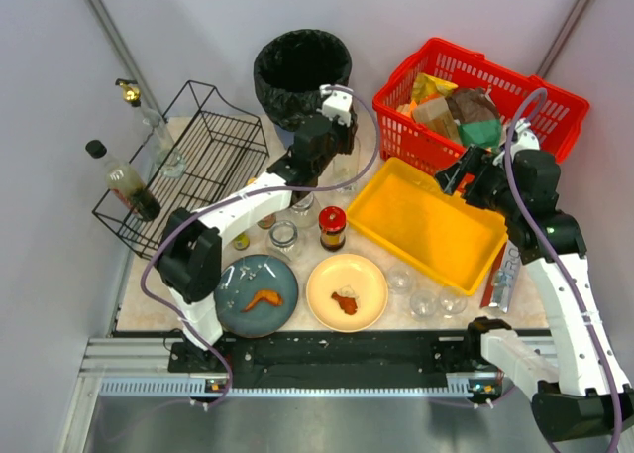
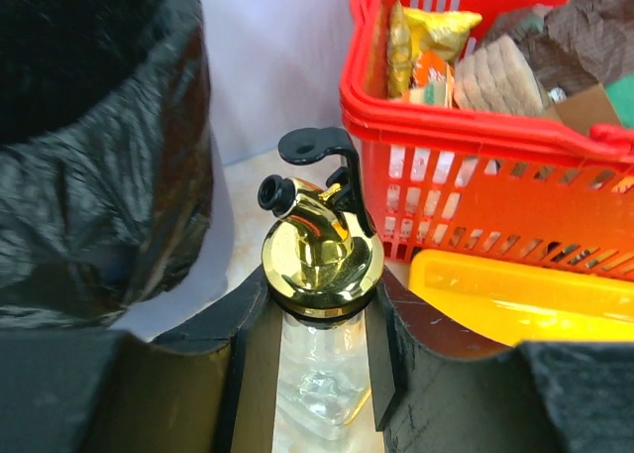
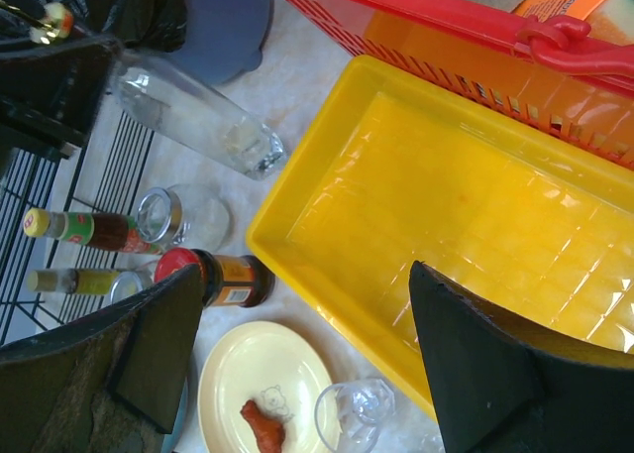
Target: Clear the kitchen counter
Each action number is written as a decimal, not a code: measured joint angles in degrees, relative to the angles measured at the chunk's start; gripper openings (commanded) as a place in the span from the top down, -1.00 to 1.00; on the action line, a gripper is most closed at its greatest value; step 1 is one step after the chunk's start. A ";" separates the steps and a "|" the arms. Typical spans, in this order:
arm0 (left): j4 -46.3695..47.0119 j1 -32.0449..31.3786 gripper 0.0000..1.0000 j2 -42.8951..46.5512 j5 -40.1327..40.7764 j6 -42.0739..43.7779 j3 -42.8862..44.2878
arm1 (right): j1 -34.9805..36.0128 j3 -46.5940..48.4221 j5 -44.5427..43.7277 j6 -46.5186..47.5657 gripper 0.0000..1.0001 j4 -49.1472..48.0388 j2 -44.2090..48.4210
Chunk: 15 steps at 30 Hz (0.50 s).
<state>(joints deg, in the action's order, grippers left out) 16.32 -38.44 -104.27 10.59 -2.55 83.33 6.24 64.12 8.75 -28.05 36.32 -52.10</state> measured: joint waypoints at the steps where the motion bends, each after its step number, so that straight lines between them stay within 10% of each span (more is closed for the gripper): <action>1: -0.55 0.02 1.00 0.57 0.50 0.20 0.48 | 0.00 0.00 -0.02 -0.02 -0.67 0.07 0.04; 15: -11.37 0.55 1.00 6.43 12.07 1.27 16.63 | 0.00 0.00 -1.01 -0.02 -0.68 0.17 0.28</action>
<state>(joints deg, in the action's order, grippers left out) 4.95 -37.89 -97.84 22.65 -1.28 99.96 6.24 64.12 7.75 -28.08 36.49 -51.81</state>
